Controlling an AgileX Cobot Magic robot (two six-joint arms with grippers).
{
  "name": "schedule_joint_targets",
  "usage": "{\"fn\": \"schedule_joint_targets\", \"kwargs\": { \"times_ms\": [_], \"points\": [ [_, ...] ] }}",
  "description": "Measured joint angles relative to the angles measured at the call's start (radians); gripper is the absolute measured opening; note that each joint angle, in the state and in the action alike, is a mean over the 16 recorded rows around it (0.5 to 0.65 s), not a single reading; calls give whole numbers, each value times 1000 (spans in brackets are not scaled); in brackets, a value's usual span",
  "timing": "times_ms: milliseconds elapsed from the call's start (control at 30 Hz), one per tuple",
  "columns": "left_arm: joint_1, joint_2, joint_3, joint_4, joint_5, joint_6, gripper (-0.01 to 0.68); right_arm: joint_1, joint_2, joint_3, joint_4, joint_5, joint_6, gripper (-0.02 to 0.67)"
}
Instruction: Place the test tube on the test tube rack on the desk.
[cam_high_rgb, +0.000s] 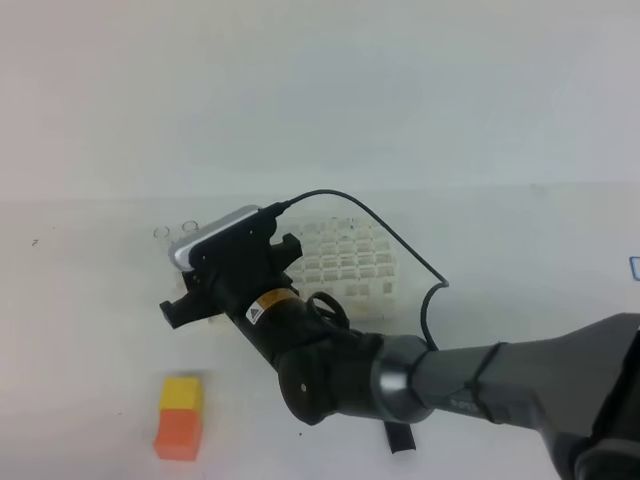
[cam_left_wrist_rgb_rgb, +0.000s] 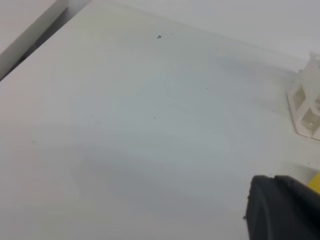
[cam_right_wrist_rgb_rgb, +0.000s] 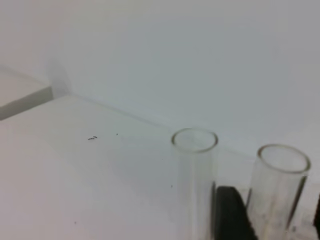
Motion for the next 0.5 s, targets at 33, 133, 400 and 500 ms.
{"fn": "schedule_joint_targets", "kwargs": {
  "times_ms": [33, 133, 400, 500],
  "points": [
    [0, 0, -2, 0, 0, 0, -1, 0, -7, 0, 0, 4, -4, 313],
    [0, 0, -4, 0, -1, 0, -1, 0, -33, 1, -1, 16, -17, 352],
    [0, 0, -2, 0, -4, 0, -1, 0, -150, 3, -26, 24, -71, 345],
    [0, 0, -2, 0, -5, 0, -1, 0, -213, 3, -58, 39, -101, 289]
  ]
}}
